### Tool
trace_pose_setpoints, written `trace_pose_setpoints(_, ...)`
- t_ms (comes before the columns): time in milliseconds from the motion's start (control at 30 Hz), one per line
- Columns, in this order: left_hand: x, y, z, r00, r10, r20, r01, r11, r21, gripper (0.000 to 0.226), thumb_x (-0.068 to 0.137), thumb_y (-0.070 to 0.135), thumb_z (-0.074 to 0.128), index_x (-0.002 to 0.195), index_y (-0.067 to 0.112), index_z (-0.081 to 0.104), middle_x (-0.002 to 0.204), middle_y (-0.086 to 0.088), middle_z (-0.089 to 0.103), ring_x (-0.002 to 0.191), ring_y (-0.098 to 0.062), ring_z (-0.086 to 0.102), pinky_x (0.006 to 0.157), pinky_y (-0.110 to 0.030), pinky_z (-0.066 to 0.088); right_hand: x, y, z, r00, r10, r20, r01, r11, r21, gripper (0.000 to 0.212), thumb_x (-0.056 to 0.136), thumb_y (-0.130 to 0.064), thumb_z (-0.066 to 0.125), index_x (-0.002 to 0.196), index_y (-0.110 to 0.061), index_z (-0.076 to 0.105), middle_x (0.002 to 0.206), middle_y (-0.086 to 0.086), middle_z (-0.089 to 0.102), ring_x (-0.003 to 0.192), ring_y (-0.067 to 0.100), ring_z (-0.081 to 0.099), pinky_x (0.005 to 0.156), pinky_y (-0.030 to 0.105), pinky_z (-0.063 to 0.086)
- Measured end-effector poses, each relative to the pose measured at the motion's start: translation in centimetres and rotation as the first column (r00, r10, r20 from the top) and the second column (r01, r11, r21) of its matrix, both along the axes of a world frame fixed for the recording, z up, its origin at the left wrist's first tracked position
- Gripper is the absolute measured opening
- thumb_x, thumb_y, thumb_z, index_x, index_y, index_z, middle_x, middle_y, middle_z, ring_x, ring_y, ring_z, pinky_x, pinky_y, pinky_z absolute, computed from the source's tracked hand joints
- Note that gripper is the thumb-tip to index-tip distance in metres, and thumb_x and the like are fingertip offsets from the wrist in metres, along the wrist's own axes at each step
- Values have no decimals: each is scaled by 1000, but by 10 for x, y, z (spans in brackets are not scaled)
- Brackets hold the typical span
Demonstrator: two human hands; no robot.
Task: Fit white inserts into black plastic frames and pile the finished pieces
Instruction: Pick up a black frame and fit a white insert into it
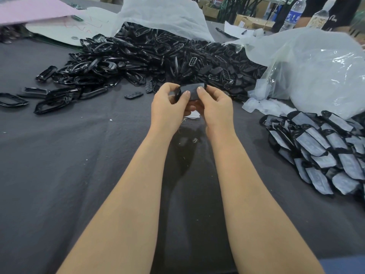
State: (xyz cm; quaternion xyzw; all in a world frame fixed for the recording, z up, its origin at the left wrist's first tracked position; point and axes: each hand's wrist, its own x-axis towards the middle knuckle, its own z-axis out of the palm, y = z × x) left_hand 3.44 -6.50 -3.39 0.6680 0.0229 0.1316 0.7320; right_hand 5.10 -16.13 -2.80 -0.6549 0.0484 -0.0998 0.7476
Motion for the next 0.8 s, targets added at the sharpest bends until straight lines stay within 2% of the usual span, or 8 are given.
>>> trace_pose_setpoints(133, 1, 0, -2, 1000, 2, -13, -2, 1000, 22, 13, 95, 11, 59, 105, 11, 52, 78, -6, 69, 58, -3, 65, 59, -17, 53, 0, -1, 1, 1000, -8, 8, 8, 1000, -24, 21, 94, -5, 55, 110, 7, 63, 93, 16, 66, 77, 19, 63, 68, 26, 55)
trace_pose_setpoints(300, 1, 0, -2, 1000, -4, -5, 4, 999, 32, 11, 95, 12, 59, 92, 20, 52, 76, -5, 69, 58, -5, 66, 60, -19, 55, 1, 1, 0, 1000, -27, 4, 28, 999, -16, 13, 94, -5, 55, 104, 0, 62, 93, 16, 64, 82, 24, 62, 79, 38, 56)
trace_pose_setpoints(367, 1, 0, -1, 1000, -5, -4, 5, 1000, 31, 13, 95, 13, 59, 91, 22, 51, 78, -6, 70, 59, -5, 67, 59, -18, 54, 2, 1, 0, 999, -36, 6, 36, 999, -17, 6, 93, -5, 56, 97, -6, 61, 89, 12, 63, 81, 22, 61, 77, 36, 56)
trace_pose_setpoints(467, 1, -1, -1, 1000, -9, -7, 9, 999, 39, 14, 95, 13, 59, 92, 23, 50, 80, -6, 70, 60, -5, 67, 59, -17, 54, 4, 0, -2, 999, -34, -7, 34, 999, -14, 6, 93, -6, 56, 91, -10, 60, 86, 9, 62, 76, 19, 60, 70, 29, 53)
trace_pose_setpoints(533, 2, -2, -1, 1000, -8, -13, 9, 999, 48, 14, 95, 13, 59, 91, 23, 50, 80, -6, 70, 61, -6, 67, 59, -18, 55, 4, -1, -3, 999, -31, -18, 30, 999, -25, 6, 93, -7, 56, 96, -6, 61, 88, 10, 63, 76, 18, 61, 71, 29, 53)
trace_pose_setpoints(633, 3, -1, -2, 1000, 4, -30, -2, 999, 36, 10, 95, 12, 59, 99, 18, 51, 82, -7, 71, 63, -6, 68, 60, -18, 55, 5, -1, -3, 999, 1, -36, -2, 1000, -20, 16, 94, -8, 56, 105, 1, 62, 89, 12, 66, 72, 16, 62, 73, 30, 54)
trace_pose_setpoints(733, 4, 0, -3, 999, 20, -42, -18, 999, 50, 12, 95, 13, 59, 105, 15, 51, 87, -11, 71, 69, -11, 70, 63, -20, 56, 3, 1, -3, 998, 32, -55, -36, 998, -60, 24, 93, -7, 57, 115, 4, 59, 105, 21, 67, 89, 27, 65, 86, 38, 56)
trace_pose_setpoints(800, 4, 0, -4, 999, 21, -40, -18, 998, 59, 12, 95, 13, 59, 105, 15, 51, 88, -11, 71, 69, -12, 70, 63, -20, 56, 2, 2, -2, 999, 16, -49, -20, 996, -83, 21, 92, -4, 58, 112, 2, 58, 105, 20, 67, 94, 30, 65, 89, 41, 55)
